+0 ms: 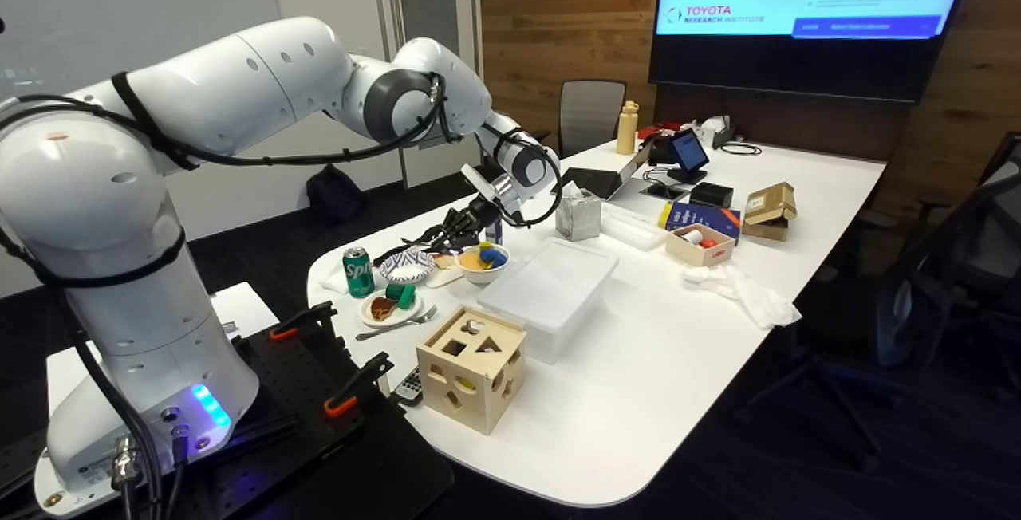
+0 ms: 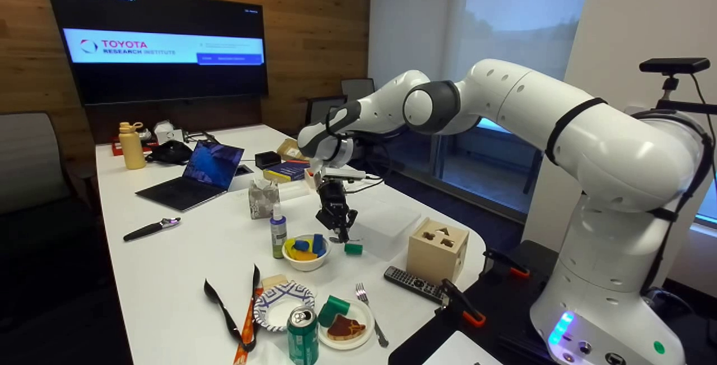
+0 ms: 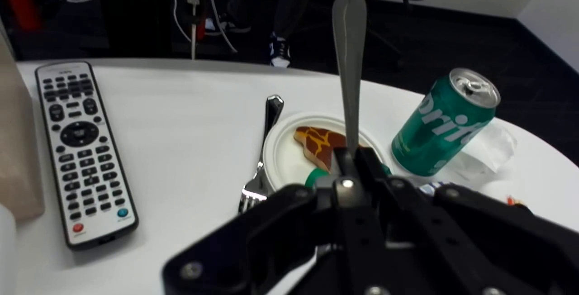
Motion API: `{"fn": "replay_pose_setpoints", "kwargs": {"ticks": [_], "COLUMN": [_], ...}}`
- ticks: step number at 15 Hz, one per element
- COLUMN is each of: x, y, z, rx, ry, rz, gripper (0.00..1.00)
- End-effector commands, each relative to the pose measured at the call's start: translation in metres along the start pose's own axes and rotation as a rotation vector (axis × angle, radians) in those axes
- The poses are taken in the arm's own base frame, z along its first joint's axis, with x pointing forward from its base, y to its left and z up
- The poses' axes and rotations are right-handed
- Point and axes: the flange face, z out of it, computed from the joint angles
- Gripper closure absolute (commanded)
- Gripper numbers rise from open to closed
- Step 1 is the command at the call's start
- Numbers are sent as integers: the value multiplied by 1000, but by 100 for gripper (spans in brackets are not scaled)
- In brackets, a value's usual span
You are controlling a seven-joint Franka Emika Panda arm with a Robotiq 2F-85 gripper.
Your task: Use the silver spoon to stir the blocks in the white bowl.
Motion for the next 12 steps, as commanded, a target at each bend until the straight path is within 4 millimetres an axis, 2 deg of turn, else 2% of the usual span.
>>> {"fn": "replay_pose_setpoints", "kwargs": {"ticks": [1, 3, 6, 12], "x": [-14, -18, -15, 24], "y": [-8, -8, -5, 18], "z": [5, 9, 21, 55], "rx": [-7, -7, -9, -62], "ry": [-125, -179, -211, -121], "rz": [-31, -24, -14, 111], "gripper": [98, 98, 98, 98]}}
